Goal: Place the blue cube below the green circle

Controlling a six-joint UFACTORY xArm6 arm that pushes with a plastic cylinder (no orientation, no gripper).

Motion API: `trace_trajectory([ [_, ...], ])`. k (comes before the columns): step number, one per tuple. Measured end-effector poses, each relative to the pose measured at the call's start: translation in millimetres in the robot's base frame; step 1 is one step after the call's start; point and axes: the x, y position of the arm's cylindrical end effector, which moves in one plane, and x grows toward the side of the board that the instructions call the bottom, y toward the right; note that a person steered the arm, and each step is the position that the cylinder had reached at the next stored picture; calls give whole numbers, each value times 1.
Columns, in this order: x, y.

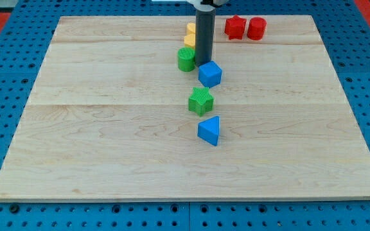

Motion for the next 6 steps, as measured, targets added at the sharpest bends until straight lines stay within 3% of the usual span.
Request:
trace_trajectory([
  [3, 20, 92],
  [6, 33, 37],
])
